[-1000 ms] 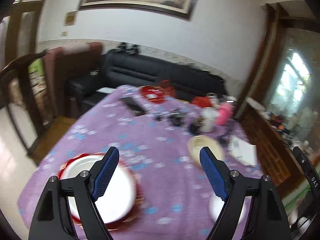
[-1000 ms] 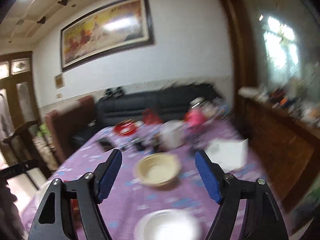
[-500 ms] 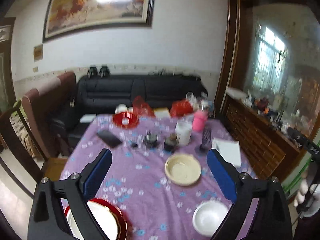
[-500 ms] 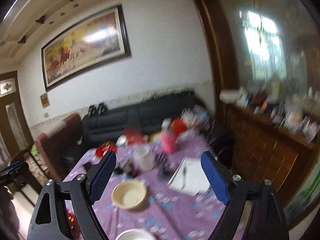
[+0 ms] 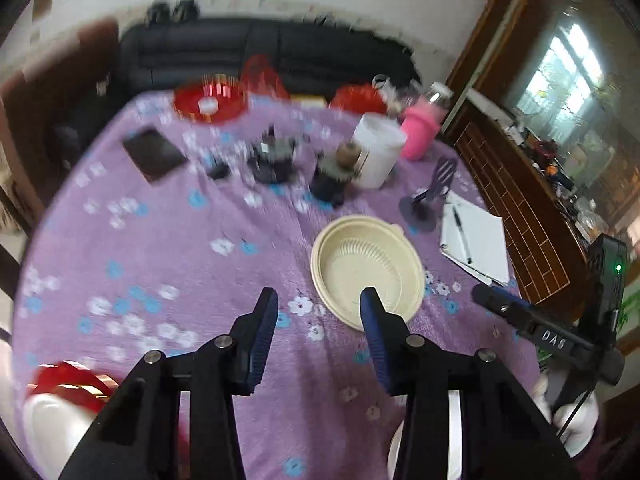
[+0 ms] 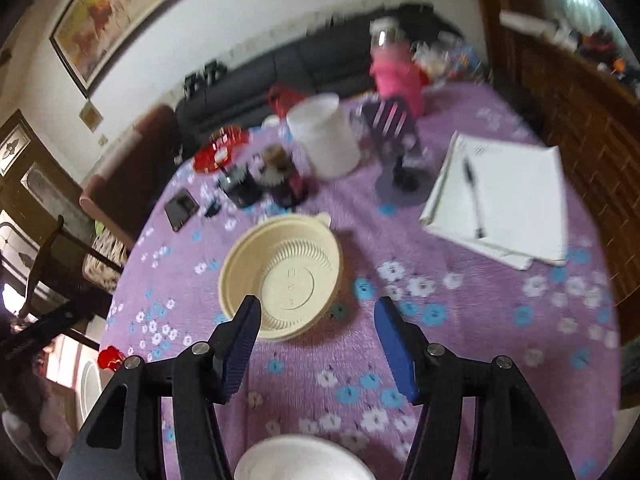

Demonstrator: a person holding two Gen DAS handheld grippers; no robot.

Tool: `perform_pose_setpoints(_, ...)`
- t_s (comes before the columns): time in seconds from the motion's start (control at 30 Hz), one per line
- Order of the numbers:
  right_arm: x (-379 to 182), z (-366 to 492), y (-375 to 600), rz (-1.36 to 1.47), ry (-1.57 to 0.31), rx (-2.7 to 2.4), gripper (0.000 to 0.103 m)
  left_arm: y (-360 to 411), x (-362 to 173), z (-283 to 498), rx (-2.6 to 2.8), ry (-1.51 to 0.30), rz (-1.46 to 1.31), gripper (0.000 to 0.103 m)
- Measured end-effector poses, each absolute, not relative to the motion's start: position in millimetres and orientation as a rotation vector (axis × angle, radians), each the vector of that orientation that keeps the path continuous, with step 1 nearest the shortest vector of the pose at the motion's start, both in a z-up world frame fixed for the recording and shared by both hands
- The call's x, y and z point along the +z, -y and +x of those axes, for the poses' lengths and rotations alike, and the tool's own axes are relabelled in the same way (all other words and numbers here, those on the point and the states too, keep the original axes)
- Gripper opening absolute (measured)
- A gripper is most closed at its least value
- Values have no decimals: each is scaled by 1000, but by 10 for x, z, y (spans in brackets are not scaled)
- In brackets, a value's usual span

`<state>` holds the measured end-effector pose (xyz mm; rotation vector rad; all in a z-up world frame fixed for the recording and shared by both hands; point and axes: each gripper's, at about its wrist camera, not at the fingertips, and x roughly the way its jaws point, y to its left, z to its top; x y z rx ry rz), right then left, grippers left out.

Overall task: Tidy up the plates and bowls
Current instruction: 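Close both tools on the beige bowl's rim and lift it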

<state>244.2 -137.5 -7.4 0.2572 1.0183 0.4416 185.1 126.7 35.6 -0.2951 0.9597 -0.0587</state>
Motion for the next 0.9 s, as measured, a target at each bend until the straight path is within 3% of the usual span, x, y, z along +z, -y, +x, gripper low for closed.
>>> perform_pose_setpoints(0.13,-453,2777,1337,308,-1092,438,63,-1233,-85,2259,-35,-1032,-359,42)
perform_pose_setpoints(0.33,-737,3000,1266,337,-1140,448,52,-1125,-577,2679,23,-1118,-340,42)
perform_pose_setpoints(0.37,-768,3016,1247,338,-1147,452,47,-1120,-635,2721,27,-1129,-344,42)
perform_pose_setpoints(0.6,-833,3055,1161,316,-1152,453,45,-1014,-838,2885,29,-1159,-354,42)
perform_pose_setpoints(0.67,-826,3052,1154,314,-1146,460,38,-1001,-871,2890,36,-1175,-366,42)
perform_pose_setpoints(0.73,-822,3037,1137,309,-1145,467,31,-1013,-869,2873,24,-1167,-396,39)
perform_pose_setpoints(0.8,-805,3015,1122,295,-1142,463,20,-1012,-835,2841,16,-1155,-403,24)
perform_pose_setpoints(0.9,-726,2962,1084,263,-1123,457,16,-1022,-773,2779,2,-1149,-401,23)
